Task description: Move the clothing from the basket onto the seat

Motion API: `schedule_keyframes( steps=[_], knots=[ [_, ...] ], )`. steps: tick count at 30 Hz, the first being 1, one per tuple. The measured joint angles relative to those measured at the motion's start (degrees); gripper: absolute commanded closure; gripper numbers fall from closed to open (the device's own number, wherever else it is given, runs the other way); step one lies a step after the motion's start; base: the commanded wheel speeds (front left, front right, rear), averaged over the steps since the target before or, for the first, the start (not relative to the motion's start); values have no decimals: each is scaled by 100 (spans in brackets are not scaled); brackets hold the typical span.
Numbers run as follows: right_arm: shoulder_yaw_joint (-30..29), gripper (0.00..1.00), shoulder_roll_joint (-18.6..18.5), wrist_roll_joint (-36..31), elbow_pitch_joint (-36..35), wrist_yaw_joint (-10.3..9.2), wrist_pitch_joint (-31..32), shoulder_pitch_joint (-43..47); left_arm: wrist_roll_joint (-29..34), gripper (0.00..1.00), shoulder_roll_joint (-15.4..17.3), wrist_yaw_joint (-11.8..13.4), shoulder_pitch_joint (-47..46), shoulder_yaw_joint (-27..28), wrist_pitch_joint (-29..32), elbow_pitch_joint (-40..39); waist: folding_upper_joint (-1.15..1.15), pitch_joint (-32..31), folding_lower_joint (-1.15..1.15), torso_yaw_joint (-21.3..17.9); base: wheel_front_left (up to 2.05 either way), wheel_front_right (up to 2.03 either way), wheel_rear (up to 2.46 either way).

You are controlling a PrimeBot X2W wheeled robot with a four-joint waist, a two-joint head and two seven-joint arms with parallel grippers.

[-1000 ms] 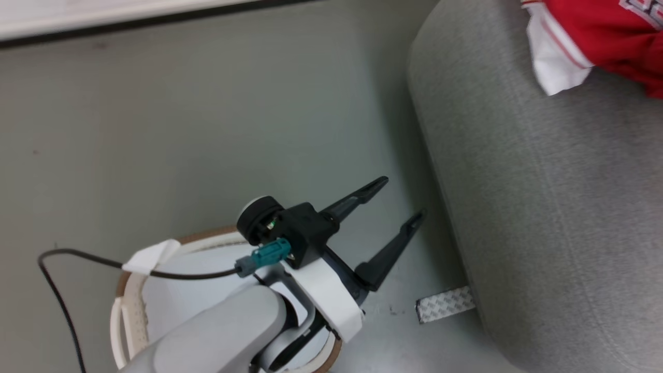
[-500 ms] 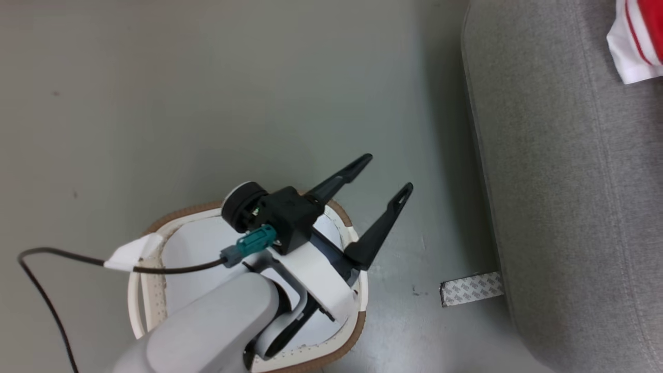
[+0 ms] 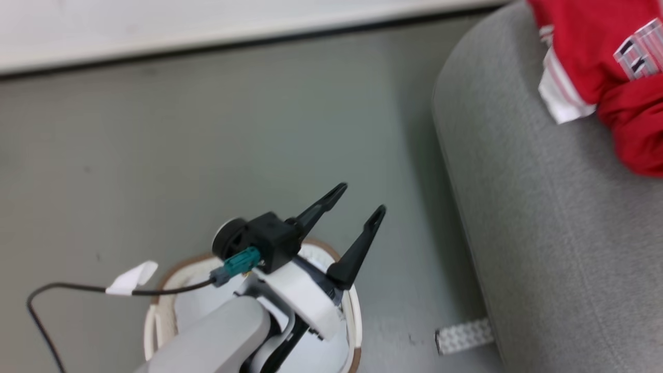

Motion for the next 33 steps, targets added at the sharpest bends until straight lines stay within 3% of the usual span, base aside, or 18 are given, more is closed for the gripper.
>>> schedule_keyframes(
  steps=[7, 13, 19, 23, 28, 33],
  knots=[
    [81, 0, -761, 490, -1429, 0, -16, 650, -194, 0, 121, 160, 452, 423, -174, 53, 0, -998, -2, 104, 0, 0, 0],
    [-358, 0, -769, 537, -2606, 0, 4, 977, -420, 0, 345, 294, 906, 988, -216, -153, 0, -1709, -2, 295, 0, 0, 0],
    [-868, 0, 68, 453, -3446, -1, -109, 1435, -349, 0, 703, 543, 1334, 1424, -227, -322, 0, -2115, -2, 617, 0, 0, 0],
    [-1279, 0, 814, 125, -3873, 0, -299, 1839, -350, 0, 792, 724, 1695, 1885, -232, -502, 0, -2234, -2, 860, 0, 0, 0],
    [-1714, 0, 1822, -320, -4144, 0, -564, 2546, -234, 0, 790, 914, 2168, 2454, -233, -537, 0, -2284, -2, 1146, 0, 0, 0],
    [-1894, 0, 2353, -968, -4208, 0, -973, 3265, -48, 0, 610, 847, 2639, 2929, -232, -519, 0, -2318, -1, 1380, 0, 0, 0]
  ],
)
